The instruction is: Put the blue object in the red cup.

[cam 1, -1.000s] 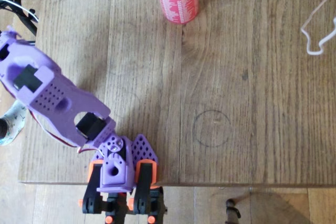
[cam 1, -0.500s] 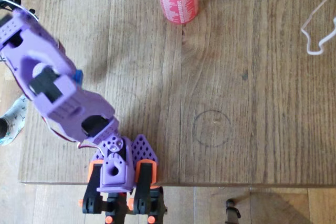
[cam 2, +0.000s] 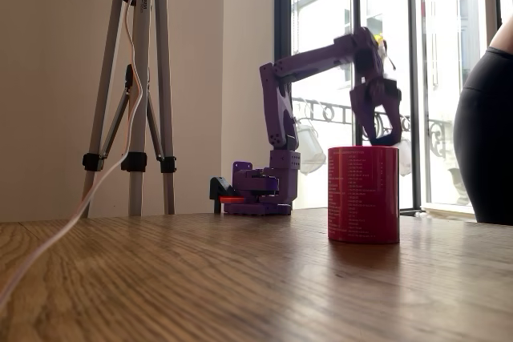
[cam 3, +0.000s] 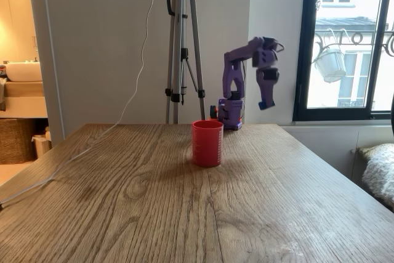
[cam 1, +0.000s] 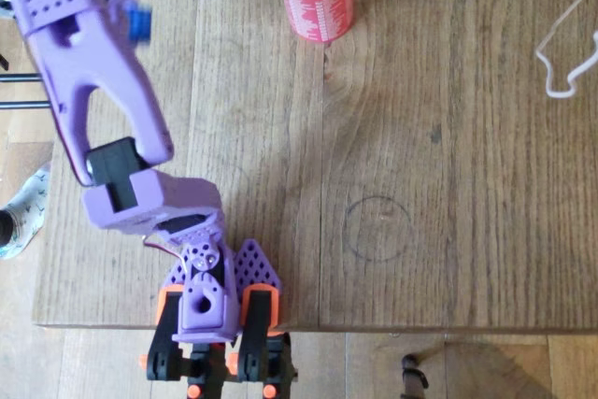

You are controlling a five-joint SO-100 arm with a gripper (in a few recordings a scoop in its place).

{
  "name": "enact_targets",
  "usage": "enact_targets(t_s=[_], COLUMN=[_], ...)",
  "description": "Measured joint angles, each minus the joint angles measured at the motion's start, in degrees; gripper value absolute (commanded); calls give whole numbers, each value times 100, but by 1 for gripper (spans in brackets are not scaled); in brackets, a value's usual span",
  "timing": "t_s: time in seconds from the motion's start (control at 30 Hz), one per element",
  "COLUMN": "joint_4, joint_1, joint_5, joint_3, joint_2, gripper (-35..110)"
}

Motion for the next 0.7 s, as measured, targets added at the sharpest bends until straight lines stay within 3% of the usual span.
enact_targets(t_s=[0.33, 0.47, 0.7], joint_4=[-984, -1846, -2725], joint_1=[1688, 2452, 2962], joint_5=[-1934, -2769, -3507], joint_3=[-396, -360, -97], joint_2=[44, 44, 26], gripper=[1, 1, 1])
